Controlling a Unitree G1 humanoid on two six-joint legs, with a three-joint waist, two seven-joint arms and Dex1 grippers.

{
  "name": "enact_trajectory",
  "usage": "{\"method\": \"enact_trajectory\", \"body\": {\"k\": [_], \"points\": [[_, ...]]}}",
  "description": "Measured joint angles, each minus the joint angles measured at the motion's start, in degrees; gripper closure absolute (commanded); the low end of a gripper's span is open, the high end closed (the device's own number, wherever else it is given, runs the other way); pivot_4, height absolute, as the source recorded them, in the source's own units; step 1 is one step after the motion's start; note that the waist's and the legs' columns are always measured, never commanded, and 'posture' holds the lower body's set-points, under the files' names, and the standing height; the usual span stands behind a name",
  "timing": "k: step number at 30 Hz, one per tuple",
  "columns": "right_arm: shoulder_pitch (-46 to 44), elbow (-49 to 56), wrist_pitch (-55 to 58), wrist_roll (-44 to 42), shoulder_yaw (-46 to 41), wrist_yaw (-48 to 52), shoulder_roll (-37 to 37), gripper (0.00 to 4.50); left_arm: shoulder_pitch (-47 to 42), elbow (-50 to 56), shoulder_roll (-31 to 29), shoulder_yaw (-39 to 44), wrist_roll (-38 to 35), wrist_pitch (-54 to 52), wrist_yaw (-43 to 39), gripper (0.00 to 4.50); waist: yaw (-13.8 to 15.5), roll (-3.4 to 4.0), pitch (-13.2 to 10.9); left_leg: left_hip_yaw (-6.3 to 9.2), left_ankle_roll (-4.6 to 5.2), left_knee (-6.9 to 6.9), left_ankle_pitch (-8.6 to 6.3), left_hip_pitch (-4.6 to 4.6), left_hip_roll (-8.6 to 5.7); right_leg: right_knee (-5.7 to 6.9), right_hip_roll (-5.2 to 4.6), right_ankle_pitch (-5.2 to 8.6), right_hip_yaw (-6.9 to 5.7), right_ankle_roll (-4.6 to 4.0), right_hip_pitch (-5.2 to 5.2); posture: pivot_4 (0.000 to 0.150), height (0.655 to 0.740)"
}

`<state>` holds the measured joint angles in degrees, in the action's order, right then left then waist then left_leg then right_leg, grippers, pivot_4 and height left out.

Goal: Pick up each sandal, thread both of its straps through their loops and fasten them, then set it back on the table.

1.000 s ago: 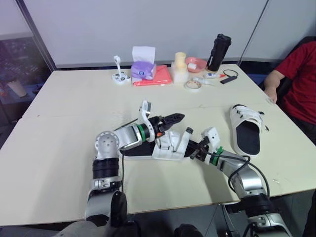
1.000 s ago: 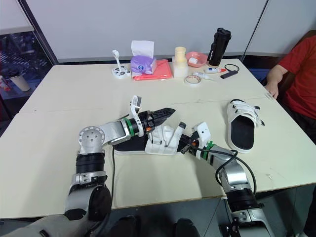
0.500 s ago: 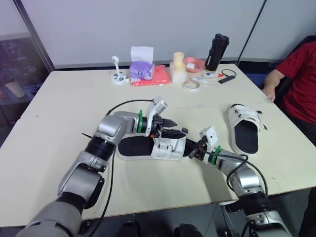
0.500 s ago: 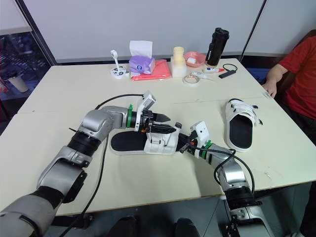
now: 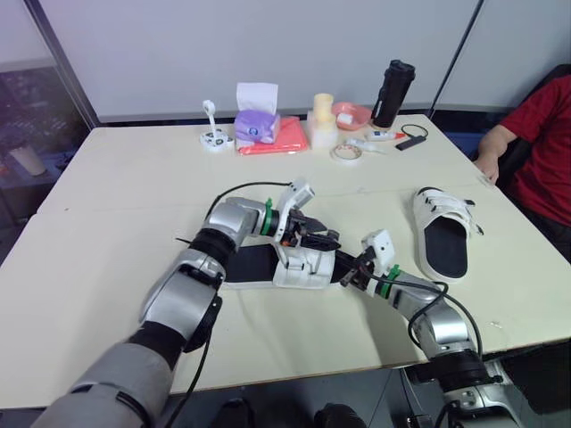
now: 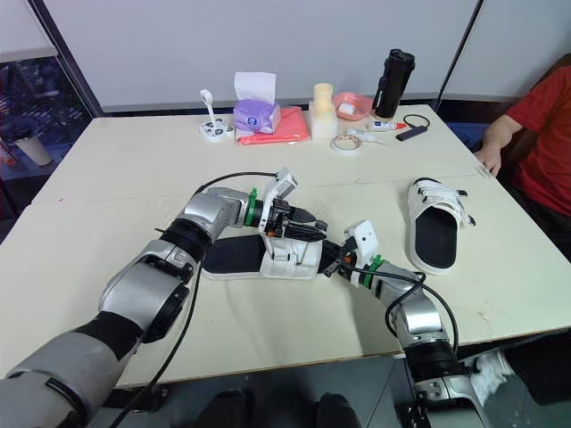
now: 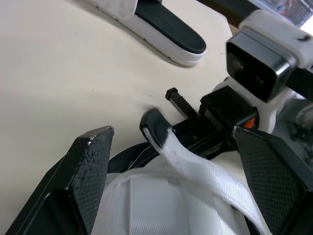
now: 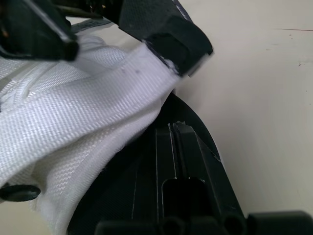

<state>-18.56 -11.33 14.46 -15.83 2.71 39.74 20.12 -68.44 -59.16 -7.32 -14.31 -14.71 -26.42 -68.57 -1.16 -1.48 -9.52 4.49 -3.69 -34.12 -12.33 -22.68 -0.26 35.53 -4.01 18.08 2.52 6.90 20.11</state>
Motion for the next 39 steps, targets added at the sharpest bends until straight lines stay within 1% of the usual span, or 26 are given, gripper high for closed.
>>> {"method": "enact_trajectory", "body": {"k": [1, 2, 4, 6, 10, 12, 14, 16, 18, 20, 23, 26, 30, 34, 39], "points": [[0.01, 0.03, 0.0, 0.0, -0.01, -0.03, -0.04, 4.5, -0.42, -1.24, 0.56, 0.79, 0.31, 0.37, 0.08, 0.43, -0.01, 0.0, 0.0, 0.01, 0.0, 0.0, 0.0, 0.0, 0.0, 0.02, 0.01, 0.01, 0.0, 0.01, 0.0, 0.15, 0.74], [0.03, 0.06, 0.0, 0.0, 0.0, -0.04, -0.08, 4.5, -0.66, -2.04, 1.01, 1.58, 0.48, 0.59, 0.16, 0.66, -0.03, 0.0, 0.0, 0.01, 0.0, 0.0, 0.0, 0.0, 0.0, 0.03, 0.02, 0.01, 0.0, 0.02, 0.0, 0.15, 0.74], [0.09, 0.12, -0.01, 0.0, -0.01, -0.07, -0.13, 4.5, -1.35, -3.5, 1.72, 2.66, 0.79, 1.02, 0.82, 1.3, -0.04, 0.0, 0.0, 0.02, 0.0, 0.0, 0.0, 0.0, 0.0, 0.07, 0.03, 0.02, 0.0, 0.04, 0.02, 0.15, 0.74], [0.11, 0.13, -0.02, -0.01, -0.02, -0.13, -0.23, 4.5, -1.52, -3.85, 1.95, 3.6, 1.51, 1.61, 1.23, 2.23, -0.05, 0.0, 0.0, 0.02, 0.0, 0.0, 0.0, 0.01, 0.0, 0.17, 0.03, 0.03, 0.01, 0.06, 0.05, 0.15, 0.74], [0.16, 0.16, -0.08, -0.01, -0.03, -0.26, -0.31, 4.5, -1.52, -4.08, 2.04, 4.66, 2.21, 2.03, 1.17, 4.43, 0.01, -0.02, -0.01, 0.04, 0.0, -0.03, 0.0, 0.02, 0.0, 0.48, 0.05, 0.04, 0.01, 0.06, 0.15, 0.15, 0.74], [0.16, 0.18, -0.13, -0.01, -0.02, -0.31, -0.35, 4.5, -1.5, -3.49, 2.15, 5.45, 2.13, 1.2, 0.62, 4.47, 0.02, -0.02, -0.01, 0.06, 0.0, -0.03, 0.0, 0.01, 0.0, 0.54, 0.07, 0.04, 0.01, 0.06, 0.19, 0.15, 0.74], [0.18, 0.19, -0.21, -0.01, 0.01, -0.31, -0.36, 4.5, -1.39, -0.65, 2.0, 6.87, 1.19, -1.3, -0.65, 4.47, -0.01, -0.02, -0.01, 0.08, -0.01, -0.03, 0.0, 0.0, 0.0, 0.55, 0.1, 0.05, 0.02, 0.06, 0.21, 0.15, 0.74], [0.21, 0.2, -0.26, -0.01, 0.02, -0.31, -0.36, 4.5, -1.08, 3.23, 1.63, 8.35, -0.29, -4.41, -1.51, 4.47, -0.03, -0.02, -0.01, 0.09, 0.0, -0.03, 0.0, 0.0, 0.01, 0.57, 0.1, 0.05, 0.02, 0.06, 0.2, 0.15, 0.74], [0.24, 0.21, -0.3, -0.01, 0.03, -0.36, -0.36, 4.5, 0.71, 9.24, 1.01, 9.72, -2.36, -8.29, -1.63, 4.47, -0.05, 0.01, 0.0, 0.1, -0.01, -0.03, 0.0, 0.01, 0.02, 0.58, 0.1, 0.05, 0.05, 0.06, 0.2, 0.15, 0.74], [0.26, 0.21, -0.36, -0.01, 0.02, -0.39, -0.37, 4.5, 3.64, 14.48, 0.53, 11.26, -4.03, -11.62, -0.21, 4.47, -0.02, 0.01, 0.0, 0.11, -0.01, -0.03, 0.0, 0.01, 0.02, 0.61, 0.11, 0.05, 0.05, 0.06, 0.2, 0.15, 0.74], [0.28, 0.2, -0.36, 0.0, 0.02, -0.49, -0.37, 4.5, 6.23, 18.64, -0.03, 12.63, -4.85, -14.12, 2.59, 4.47, 0.03, 0.0, -0.01, 0.14, -0.01, -0.04, 0.01, 0.01, 0.03, 0.62, 0.12, 0.05, 0.05, 0.05, 0.2, 0.15, 0.74], [0.28, 0.2, -0.37, -0.01, 0.05, -0.58, -0.48, 4.5, 7.91, 21.12, -0.98, 12.96, -4.82, -14.48, 5.02, 4.47, 0.05, 0.01, -0.01, 0.14, -0.02, -0.04, 0.01, 0.04, 0.03, 0.63, 0.13, 0.04, 0.05, 0.05, 0.19, 0.15, 0.74], [0.28, 0.17, -0.37, 0.0, 0.06, -0.58, -0.51, 4.5, 8.57, 19.61, -1.36, 13.03, -4.37, -12.58, 8.46, 4.47, 0.05, 0.01, -0.01, 0.14, -0.02, -0.04, 0.01, 0.06, 0.03, 0.62, 0.13, 0.04, 0.05, 0.05, 0.17, 0.15, 0.74], [0.25, 0.15, -0.38, 0.0, 0.11, -0.6, -0.52, 4.5, 7.98, 11.42, -1.54, 13.02, -2.16, -7.28, 11.19, 4.47, 0.05, 0.01, -0.01, 0.14, -0.02, -0.04, 0.01, 0.08, 0.03, 0.62, 0.15, 0.04, 0.05, 0.05, 0.17, 0.15, 0.74], [0.3, 0.14, -0.38, 0.03, 0.23, -0.9, -0.52, 4.5, 4.62, 1.32, -1.26, 12.89, 0.53, 0.52, 11.37, 4.47, 0.06, 0.01, 0.0, 0.14, -0.02, -0.05, 0.01, 0.13, 0.02, 0.62, 0.15, 0.05, 0.04, 0.05, 0.11, 0.15, 0.74]]}}
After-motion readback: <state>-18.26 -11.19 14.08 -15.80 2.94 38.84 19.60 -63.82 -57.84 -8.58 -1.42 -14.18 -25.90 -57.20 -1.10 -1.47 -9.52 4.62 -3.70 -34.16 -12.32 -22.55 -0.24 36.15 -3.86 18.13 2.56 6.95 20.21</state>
